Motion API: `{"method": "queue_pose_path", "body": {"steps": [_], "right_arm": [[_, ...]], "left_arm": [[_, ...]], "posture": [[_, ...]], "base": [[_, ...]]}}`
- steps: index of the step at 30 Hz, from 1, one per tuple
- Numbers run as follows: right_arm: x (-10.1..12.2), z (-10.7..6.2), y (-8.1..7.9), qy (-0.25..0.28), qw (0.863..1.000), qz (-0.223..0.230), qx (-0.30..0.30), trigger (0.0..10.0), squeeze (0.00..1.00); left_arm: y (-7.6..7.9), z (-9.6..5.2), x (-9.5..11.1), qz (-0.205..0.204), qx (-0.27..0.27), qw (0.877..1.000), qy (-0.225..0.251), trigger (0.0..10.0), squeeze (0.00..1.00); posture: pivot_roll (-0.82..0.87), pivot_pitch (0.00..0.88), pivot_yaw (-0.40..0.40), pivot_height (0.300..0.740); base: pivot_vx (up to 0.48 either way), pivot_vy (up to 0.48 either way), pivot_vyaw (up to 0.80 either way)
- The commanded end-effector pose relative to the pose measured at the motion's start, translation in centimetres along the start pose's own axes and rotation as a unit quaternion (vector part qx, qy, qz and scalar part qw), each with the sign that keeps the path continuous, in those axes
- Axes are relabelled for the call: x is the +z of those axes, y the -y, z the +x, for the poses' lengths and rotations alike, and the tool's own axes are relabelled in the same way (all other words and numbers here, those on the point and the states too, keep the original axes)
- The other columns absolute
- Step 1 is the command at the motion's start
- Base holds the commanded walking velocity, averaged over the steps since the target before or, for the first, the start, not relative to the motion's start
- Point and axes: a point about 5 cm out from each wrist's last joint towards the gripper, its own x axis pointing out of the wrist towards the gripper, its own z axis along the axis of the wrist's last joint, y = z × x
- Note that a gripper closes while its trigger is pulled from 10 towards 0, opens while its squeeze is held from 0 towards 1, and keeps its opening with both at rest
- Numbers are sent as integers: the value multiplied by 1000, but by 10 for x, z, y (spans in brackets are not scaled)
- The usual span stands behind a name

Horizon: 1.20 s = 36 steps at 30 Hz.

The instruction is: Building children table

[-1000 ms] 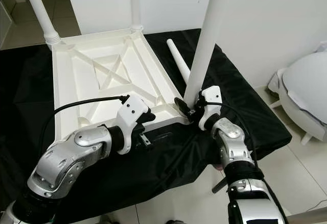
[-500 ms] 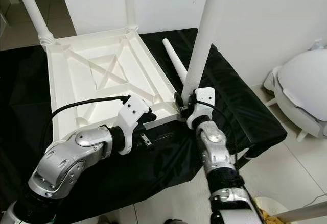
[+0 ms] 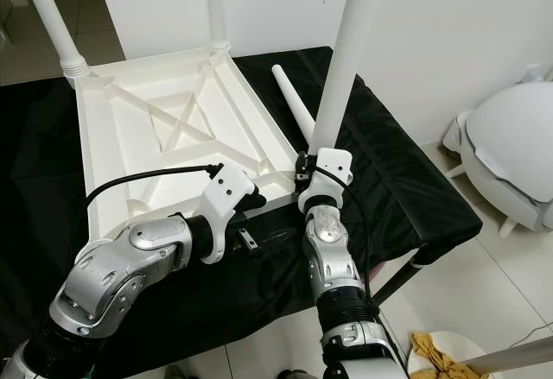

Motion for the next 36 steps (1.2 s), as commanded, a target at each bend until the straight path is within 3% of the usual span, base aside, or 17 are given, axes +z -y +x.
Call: {"method": "queue_pose_path", "body": {"steps": [1, 3, 4, 5, 6, 15, 18, 19, 24, 28, 36], "right_arm": [[12, 1, -10, 24, 999, 22, 7, 10000, 0], [10, 0, -11, 18, 1000, 21, 11, 10000, 0], [9, 0, -9, 18, 1000, 20, 13, 10000, 231], [9, 0, -9, 18, 1000, 20, 13, 10000, 231], [9, 0, -6, 19, 1000, 19, 12, 10000, 1000], [11, -1, 5, 25, 999, 11, 39, 10000, 1000], [11, -2, 9, 25, 997, 1, 74, 10000, 1000], [10, -3, 13, 22, 995, -11, 95, 10000, 0], [9, -7, 26, 16, 989, -24, 147, 10000, 0], [4, -9, 47, 8, 977, -70, 204, 10000, 0], [4, -6, 58, -4, 961, -78, 264, 10000, 0]], "left_arm": [[1, 0, -1, 2, 2, 1000, -5, 10000, 0], [2, 0, -2, 1, 2, 1000, -5, 10000, 0], [2, 0, -2, 2, 2, 1000, -5, 10000, 0], [2, 0, -2, 2, 2, 1000, -5, 10000, 0], [2, 0, -2, 1, 2, 1000, -6, 10000, 0], [2, -1, -2, 1, 2, 1000, -8, 10000, 0], [2, -1, -2, 1, 2, 1000, -8, 10000, 0], [2, 0, -2, 1, 2, 1000, -8, 10000, 0], [2, 0, -2, 2, 1, 1000, -9, 10000, 0], [1, 0, -2, 2, 1, 1000, -9, 10000, 0], [0, -1, -2, 4, 3, 1000, -10, 10000, 0]], "posture": [[-3, 69, -9, 740], [-4, 69, -10, 740], [-3, 68, -10, 740], [-3, 68, -10, 740], [-5, 66, -9, 740], [-8, 66, -7, 740], [-10, 68, -6, 740], [-11, 68, -5, 740], [-13, 70, -4, 740], [-12, 69, -1, 740], [-7, 71, 3, 740]], "base": [[0, 0, 0], [0, 0, 0], [0, 0, 0], [0, 0, 0], [0, 0, 0], [0, 0, 0], [0, 0, 0], [0, 0, 0], [0, 0, 0], [0, 0, 0], [0, 0, 0]]}}
